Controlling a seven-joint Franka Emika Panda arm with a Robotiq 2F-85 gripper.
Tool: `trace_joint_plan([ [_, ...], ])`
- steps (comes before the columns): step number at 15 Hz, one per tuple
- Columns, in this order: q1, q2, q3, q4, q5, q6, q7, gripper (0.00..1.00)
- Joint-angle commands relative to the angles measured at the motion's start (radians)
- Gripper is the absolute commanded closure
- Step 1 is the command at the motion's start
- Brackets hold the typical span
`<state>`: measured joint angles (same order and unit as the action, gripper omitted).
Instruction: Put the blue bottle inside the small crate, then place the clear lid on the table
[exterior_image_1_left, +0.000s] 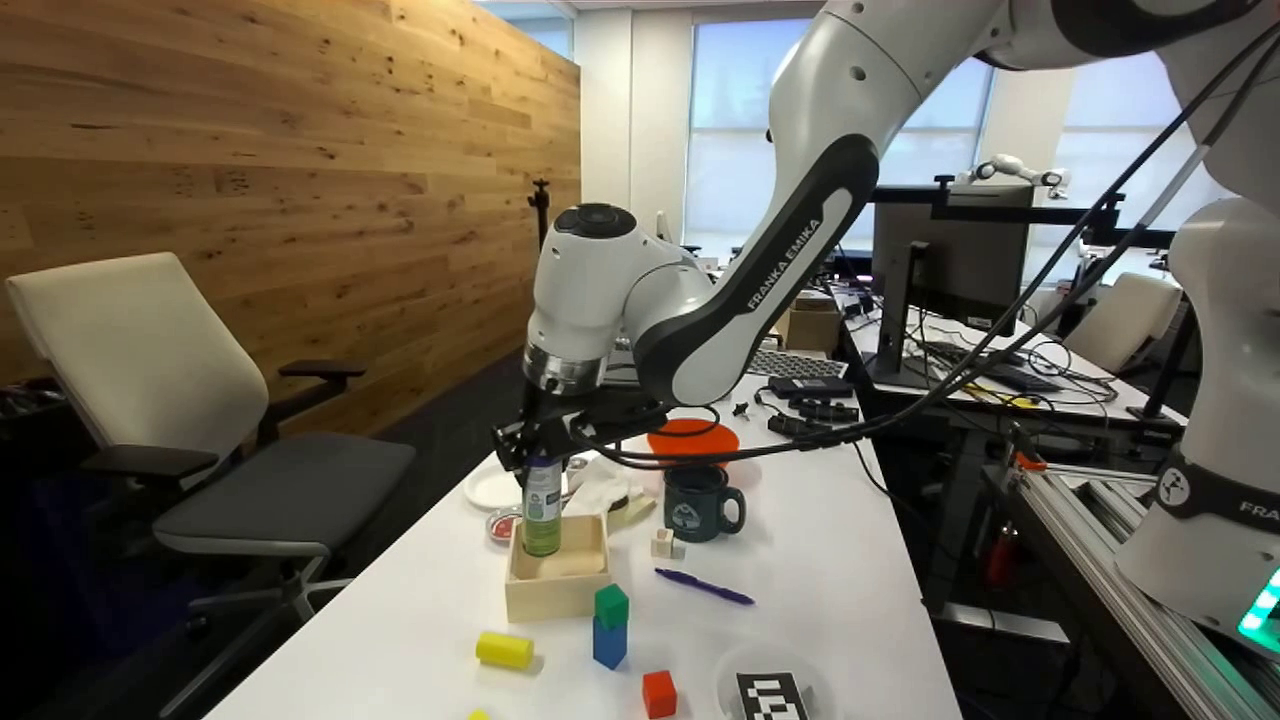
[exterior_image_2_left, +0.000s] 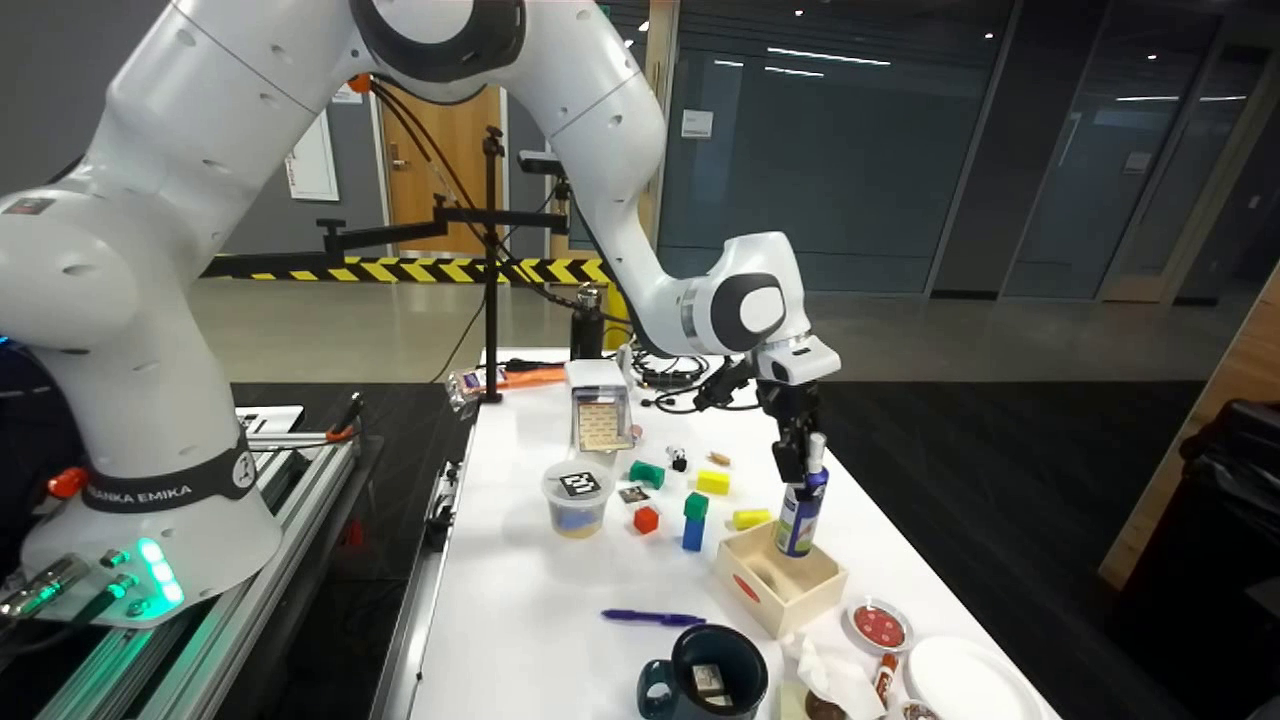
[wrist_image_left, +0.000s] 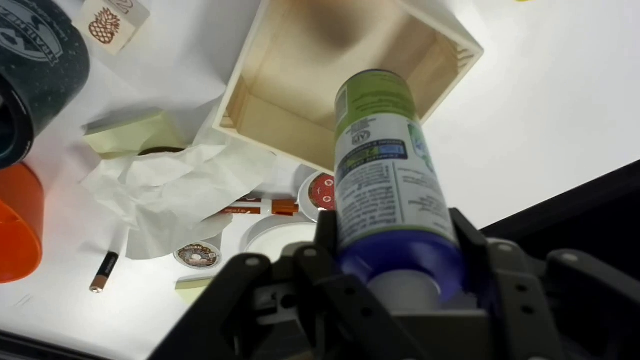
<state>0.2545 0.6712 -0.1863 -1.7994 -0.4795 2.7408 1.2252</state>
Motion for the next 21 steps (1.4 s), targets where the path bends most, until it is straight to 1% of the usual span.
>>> trace_joint_plan([
  [1,-0.009,0.037,0.009,0.05,0.084,0.008,-0.096,0.7],
  [9,-0.01,0.076,0.01,0.048,0.2,-0.015,-0.207,0.7],
  [19,-0.02,0.13,0.004,0.11,0.249,-0.065,-0.321,0.7],
  [20,-0.025,0.132,0.009,0.116,0.254,-0.07,-0.331,0.38],
  [21,-0.025,0.132,0.007,0.121,0.256,-0.07,-0.334,0.19],
])
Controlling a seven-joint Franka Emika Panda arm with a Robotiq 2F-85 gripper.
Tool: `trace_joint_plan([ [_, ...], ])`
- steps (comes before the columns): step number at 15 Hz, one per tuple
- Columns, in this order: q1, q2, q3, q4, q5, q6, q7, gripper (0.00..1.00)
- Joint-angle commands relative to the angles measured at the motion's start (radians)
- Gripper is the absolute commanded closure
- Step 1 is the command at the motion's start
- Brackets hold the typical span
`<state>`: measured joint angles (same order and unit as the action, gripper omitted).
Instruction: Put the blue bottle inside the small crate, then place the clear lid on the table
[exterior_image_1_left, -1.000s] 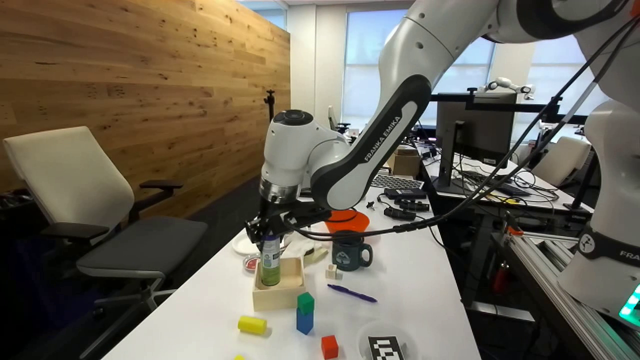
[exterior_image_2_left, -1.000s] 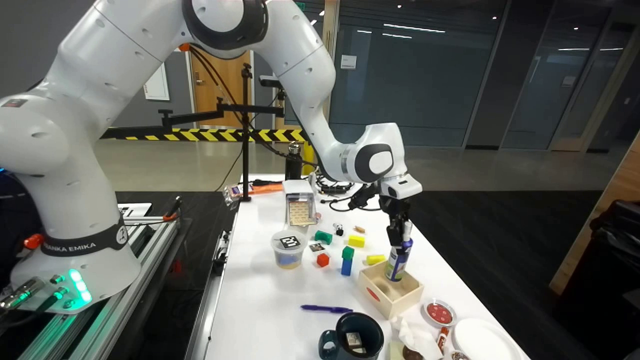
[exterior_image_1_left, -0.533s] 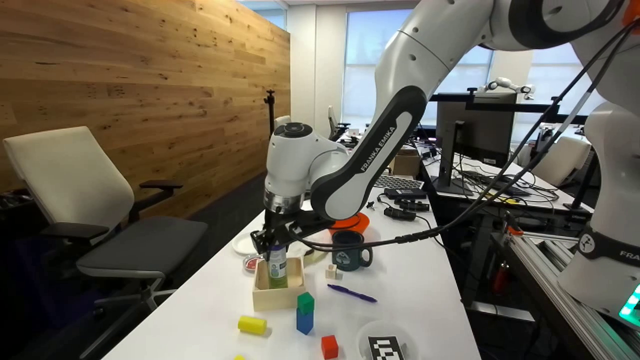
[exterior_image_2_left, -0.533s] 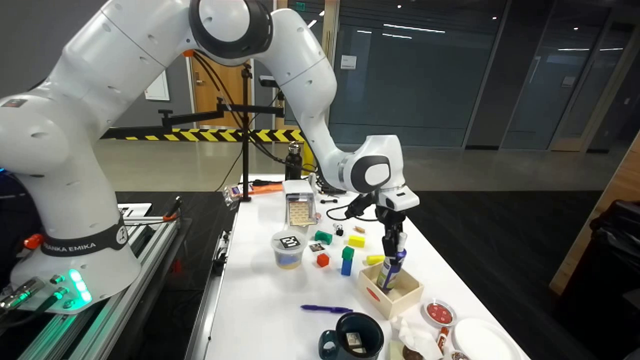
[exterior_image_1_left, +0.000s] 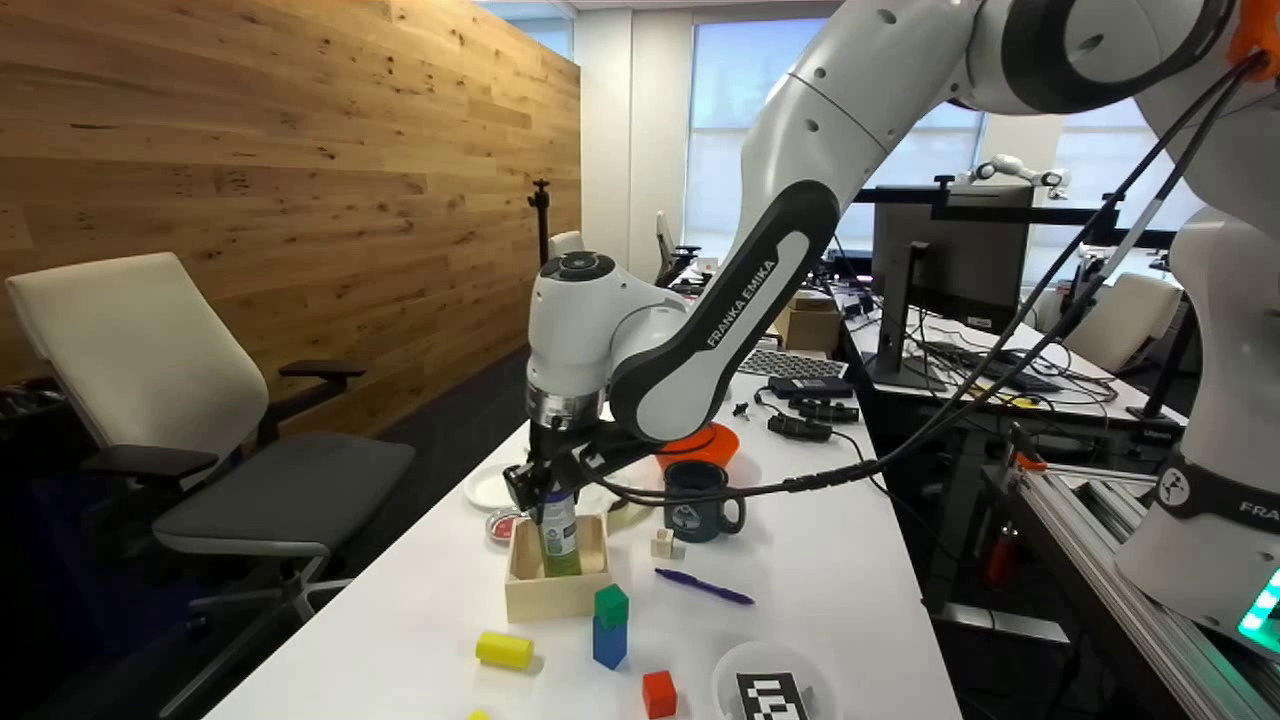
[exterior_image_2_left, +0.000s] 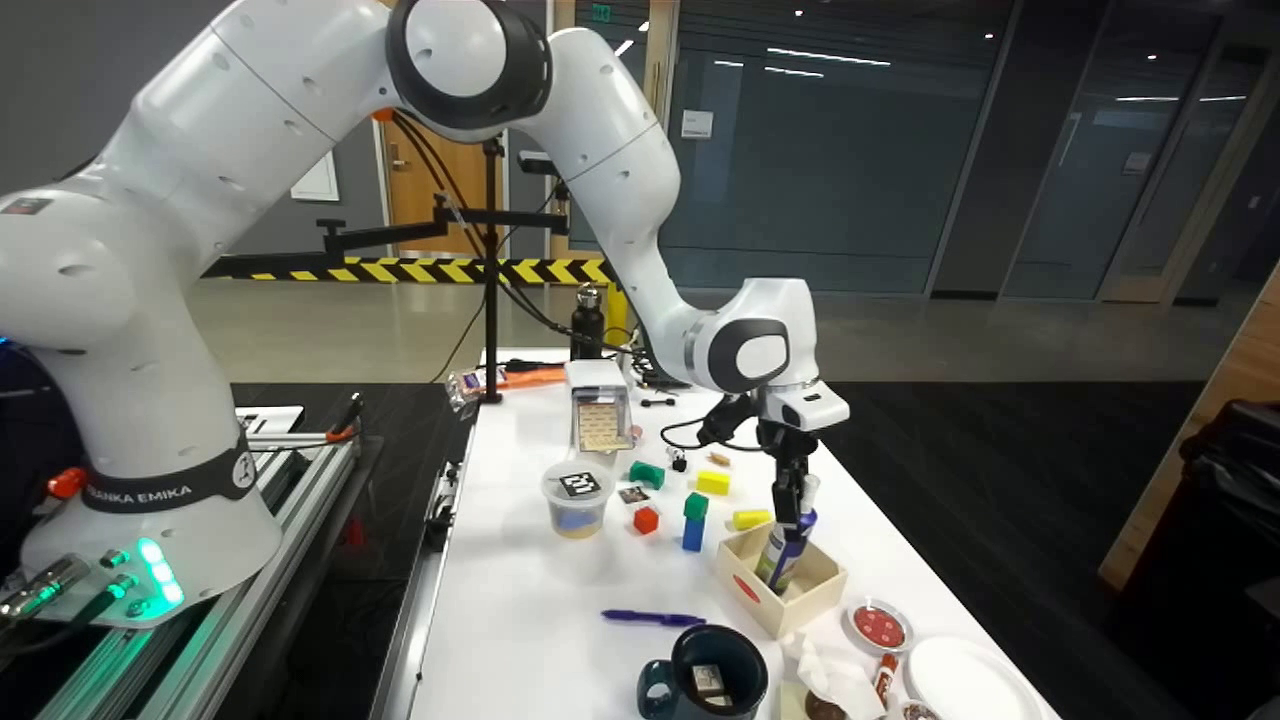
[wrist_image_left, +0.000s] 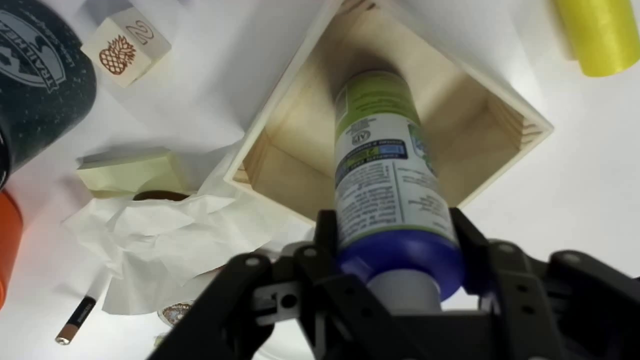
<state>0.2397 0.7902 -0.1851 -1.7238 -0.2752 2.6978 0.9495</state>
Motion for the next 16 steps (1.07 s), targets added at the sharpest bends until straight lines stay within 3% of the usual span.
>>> trace_joint_plan([
  [1,-0.009,0.011,0.003,0.048,0.053,-0.026,-0.062,0.14],
  [3,-0.004,0.005,-0.003,0.055,0.053,-0.023,-0.063,0.01],
  [7,-0.003,-0.037,0.02,0.079,0.059,-0.015,-0.09,0.0],
  [12,0.061,-0.12,0.027,0.111,0.035,-0.045,-0.103,0.0],
  [16,0.028,-0.125,0.144,0.143,0.106,-0.078,-0.214,0.0],
])
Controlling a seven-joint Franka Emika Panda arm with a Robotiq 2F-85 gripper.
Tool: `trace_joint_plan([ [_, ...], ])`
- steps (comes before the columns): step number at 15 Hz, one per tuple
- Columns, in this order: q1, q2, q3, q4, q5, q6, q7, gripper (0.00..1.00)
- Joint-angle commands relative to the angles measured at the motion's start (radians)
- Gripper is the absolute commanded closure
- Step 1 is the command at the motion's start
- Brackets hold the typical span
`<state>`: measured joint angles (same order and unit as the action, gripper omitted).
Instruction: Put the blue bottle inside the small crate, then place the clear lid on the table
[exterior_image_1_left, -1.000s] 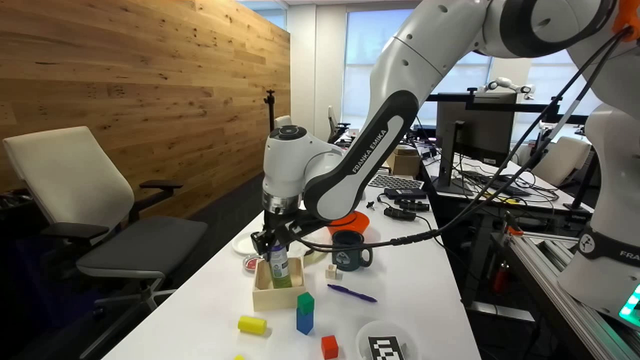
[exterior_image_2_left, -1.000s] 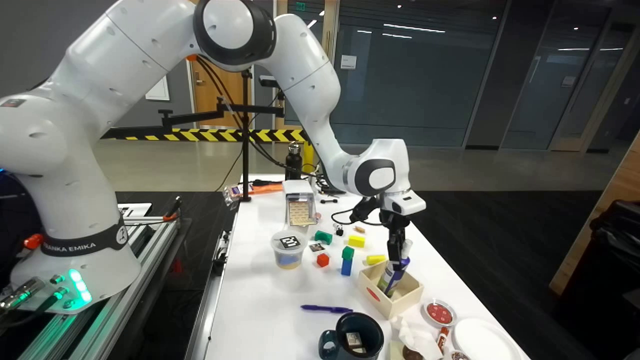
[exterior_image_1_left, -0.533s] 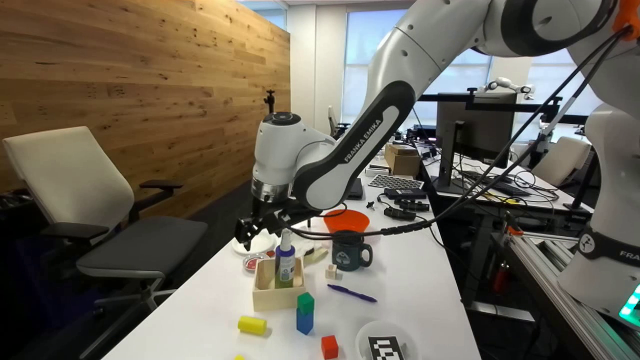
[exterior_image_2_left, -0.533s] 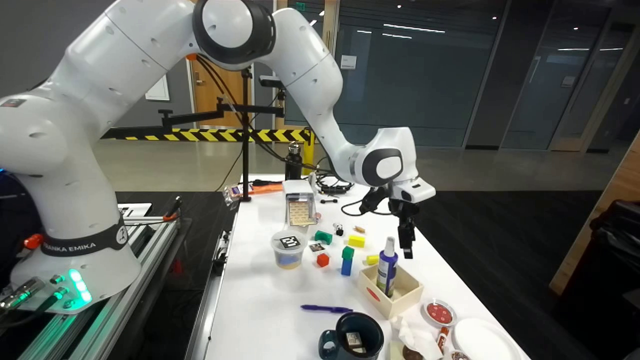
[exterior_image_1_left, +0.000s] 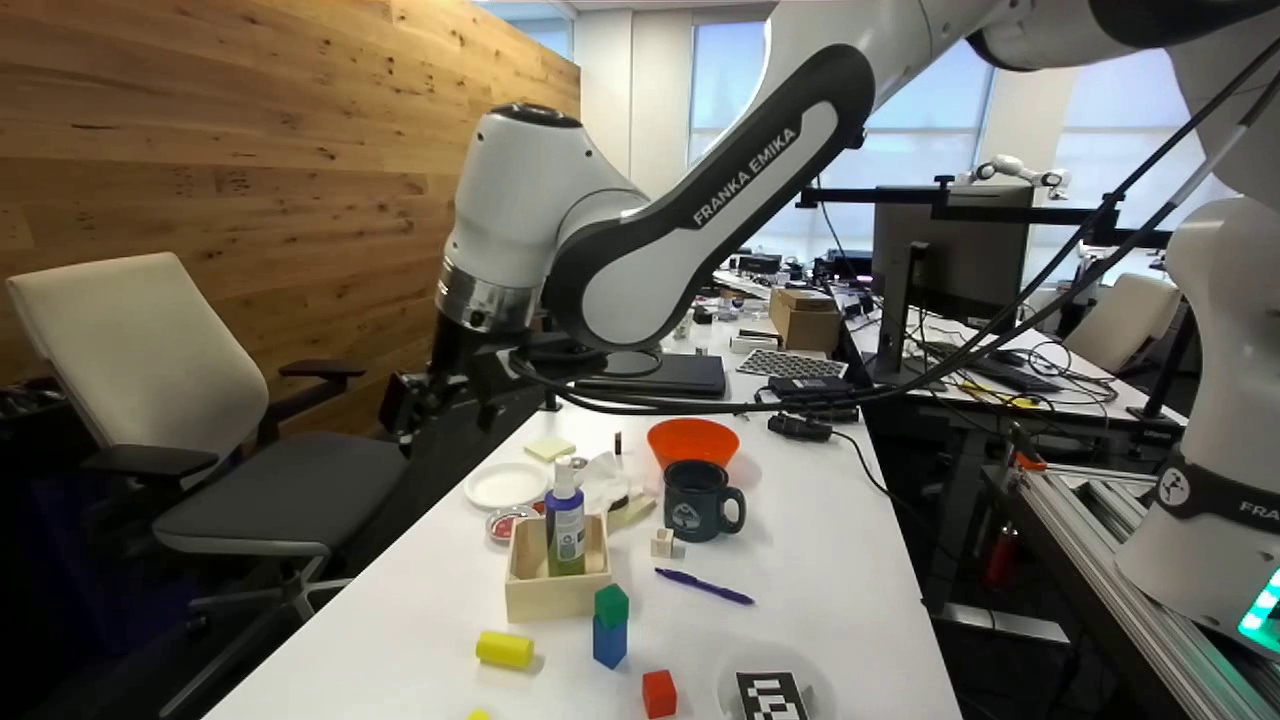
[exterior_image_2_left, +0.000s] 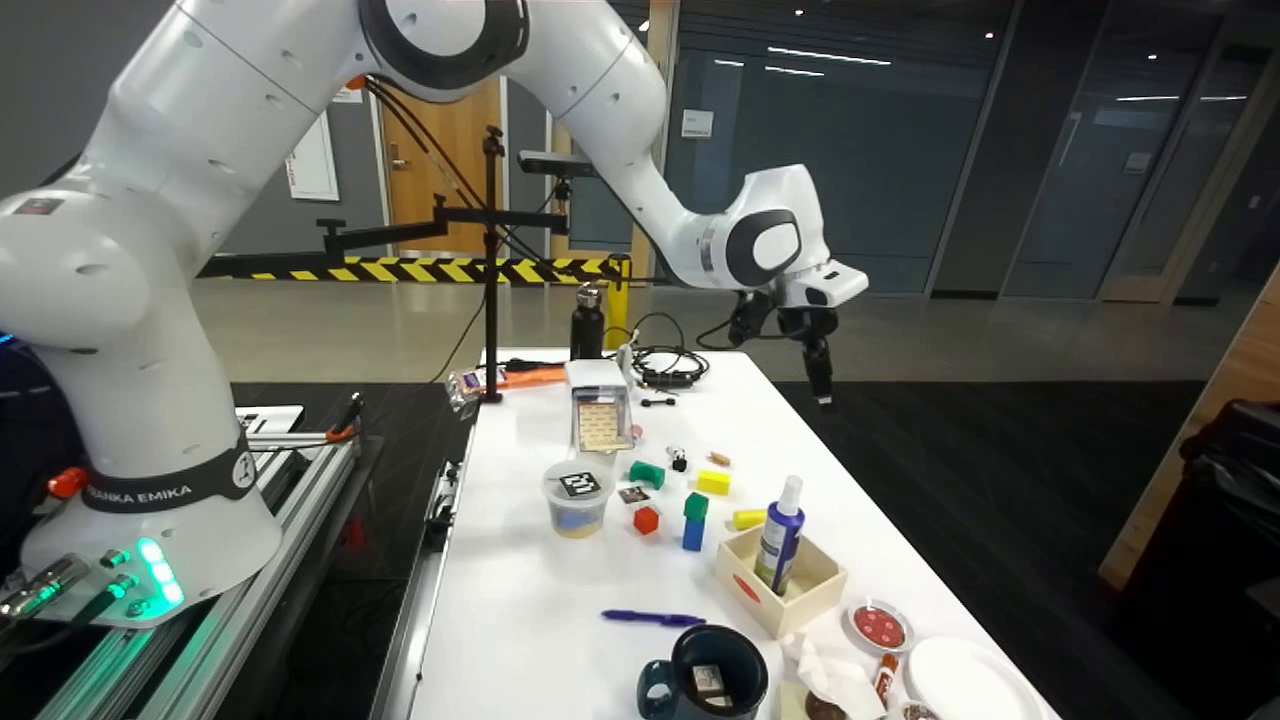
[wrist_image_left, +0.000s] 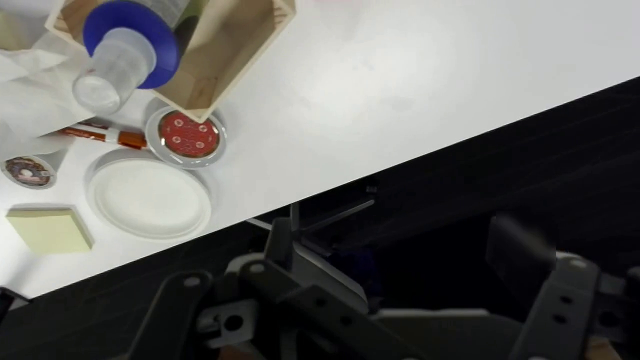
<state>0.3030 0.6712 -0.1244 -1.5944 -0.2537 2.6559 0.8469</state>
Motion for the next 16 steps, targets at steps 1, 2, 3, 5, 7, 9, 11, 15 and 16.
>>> trace_joint_plan([
  [1,-0.056,-0.007,0.127,0.007,0.121,-0.044,-0.165,0.0],
  [2,-0.074,-0.007,0.165,-0.006,0.16,-0.054,-0.222,0.0],
  [3,-0.086,-0.009,0.187,-0.017,0.194,-0.081,-0.261,0.0],
  [5,-0.115,-0.024,0.224,-0.059,0.272,-0.119,-0.334,0.0],
  [7,-0.152,-0.032,0.253,-0.094,0.353,-0.163,-0.411,0.0],
  [9,-0.214,-0.038,0.31,-0.133,0.445,-0.191,-0.552,0.0],
  [11,-0.26,-0.04,0.348,-0.16,0.495,-0.217,-0.697,0.0],
  [15,-0.244,-0.004,0.318,-0.134,0.469,-0.216,-0.768,0.0],
  [16,-0.25,-0.004,0.322,-0.138,0.469,-0.217,-0.791,0.0],
])
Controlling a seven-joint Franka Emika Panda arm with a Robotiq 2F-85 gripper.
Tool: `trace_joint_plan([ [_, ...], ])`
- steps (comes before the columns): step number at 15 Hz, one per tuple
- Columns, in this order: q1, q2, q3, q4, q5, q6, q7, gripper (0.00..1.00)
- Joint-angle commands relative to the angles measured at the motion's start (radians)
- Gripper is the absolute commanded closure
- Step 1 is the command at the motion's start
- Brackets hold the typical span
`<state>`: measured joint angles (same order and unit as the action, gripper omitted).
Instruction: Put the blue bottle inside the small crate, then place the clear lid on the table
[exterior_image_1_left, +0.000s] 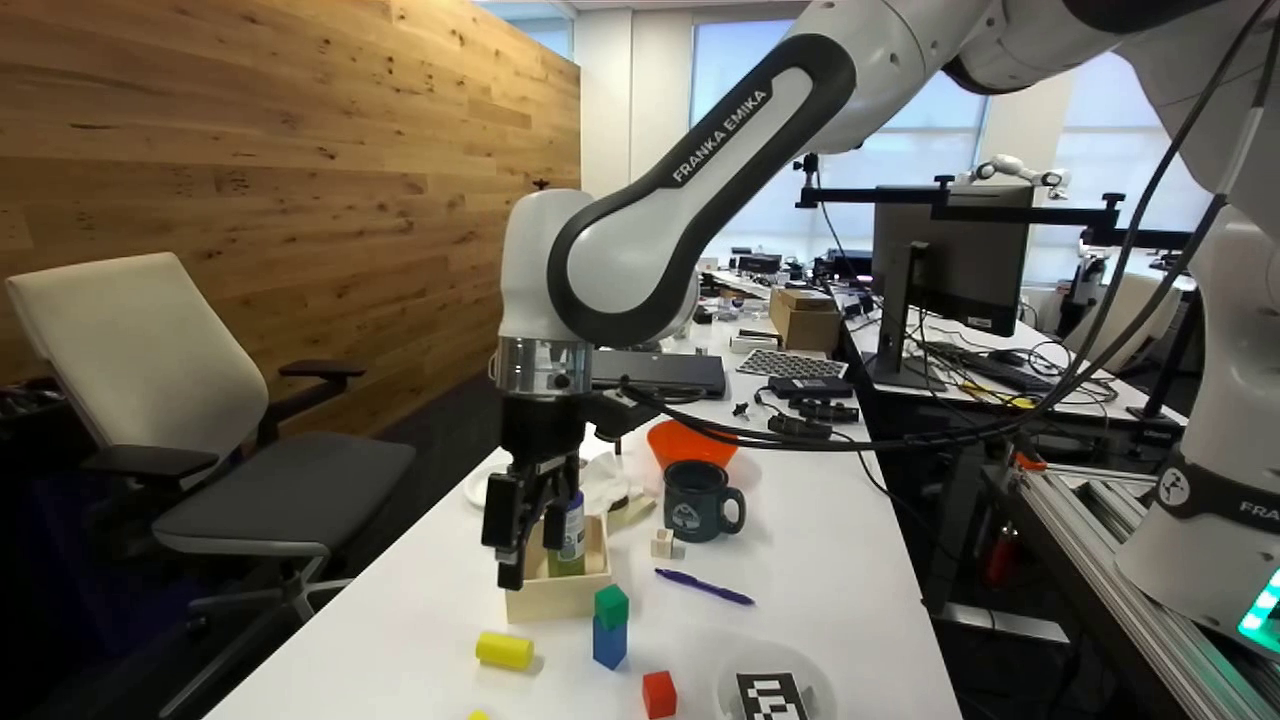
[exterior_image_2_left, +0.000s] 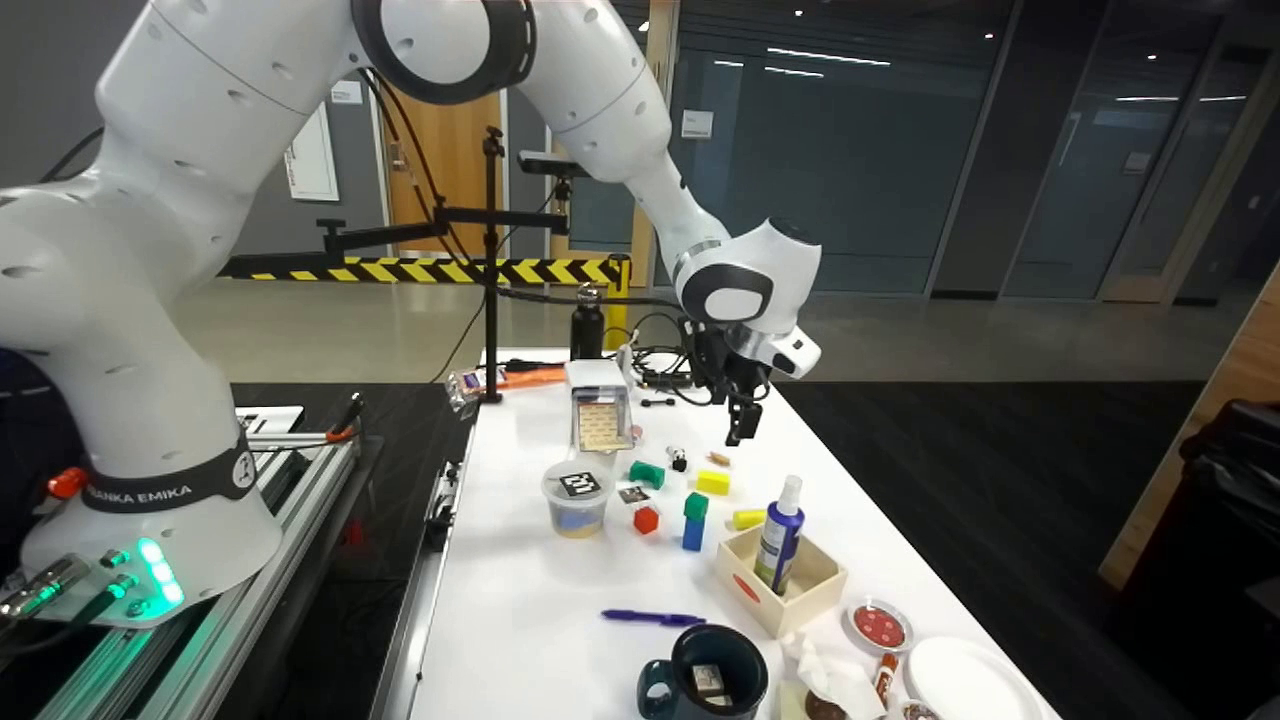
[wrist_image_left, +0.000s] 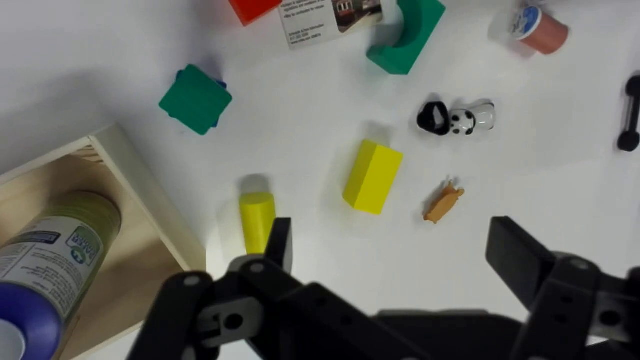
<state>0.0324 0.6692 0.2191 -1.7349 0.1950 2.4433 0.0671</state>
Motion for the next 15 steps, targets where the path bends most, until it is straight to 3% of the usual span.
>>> trace_joint_plan([
  [1,0.017,-0.002,-0.019,0.001,0.02,-0.004,-0.021,0.0],
  [3,0.113,0.003,-0.124,0.068,-0.118,-0.126,0.101,0.0],
  [5,0.154,0.02,-0.17,0.084,-0.172,-0.205,0.142,0.0],
  [11,0.179,0.044,-0.166,0.034,-0.165,-0.317,0.137,0.0],
  [15,0.173,0.042,-0.161,-0.041,-0.143,-0.303,0.139,0.0],
])
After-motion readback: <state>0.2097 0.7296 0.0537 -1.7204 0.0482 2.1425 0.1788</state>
